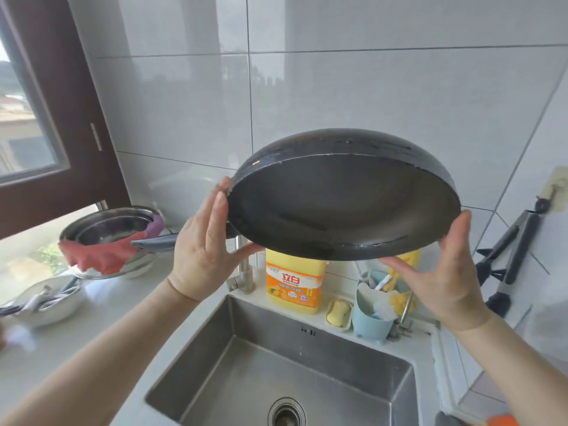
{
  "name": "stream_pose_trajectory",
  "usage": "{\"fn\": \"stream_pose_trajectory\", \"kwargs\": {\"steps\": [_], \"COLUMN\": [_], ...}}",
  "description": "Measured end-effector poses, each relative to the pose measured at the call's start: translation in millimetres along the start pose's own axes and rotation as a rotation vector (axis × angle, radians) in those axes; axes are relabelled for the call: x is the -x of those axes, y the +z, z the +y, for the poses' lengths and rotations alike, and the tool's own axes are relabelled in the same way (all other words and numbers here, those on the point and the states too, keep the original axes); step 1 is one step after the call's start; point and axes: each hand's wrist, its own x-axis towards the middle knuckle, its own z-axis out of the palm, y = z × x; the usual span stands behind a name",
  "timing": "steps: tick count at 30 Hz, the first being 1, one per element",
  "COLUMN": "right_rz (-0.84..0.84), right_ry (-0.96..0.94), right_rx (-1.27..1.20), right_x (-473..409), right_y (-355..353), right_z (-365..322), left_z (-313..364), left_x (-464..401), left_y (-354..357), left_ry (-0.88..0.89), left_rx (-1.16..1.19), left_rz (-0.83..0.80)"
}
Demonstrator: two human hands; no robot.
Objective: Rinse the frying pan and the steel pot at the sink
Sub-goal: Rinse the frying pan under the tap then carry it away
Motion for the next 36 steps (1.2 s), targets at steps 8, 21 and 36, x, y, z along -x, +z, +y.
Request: {"fn": "stream_pose_trajectory", "kwargs": {"steps": [8,21,36], "right_rz": [-0.300,-0.908,-0.707], "right_ry": [0.141,0.853,1.008], "right_rx": [0.022,-0.267,-0.260], "right_x": [-3.2,41.8,90.1], "right_y": [3.6,12.9,-46.8], "right_z": [-0.3,15.3,-34.5], "left_z": [0.9,-17.0,11.6], "left_x": [3.2,25.8,6.8], "left_y": [6.4,37.6,55.5], "left_ry": [-0.260,-0.552,-0.313], "left_rx": [0.156,0.622,0.795], "left_rz": [-0.392,-1.530,-1.675]}}
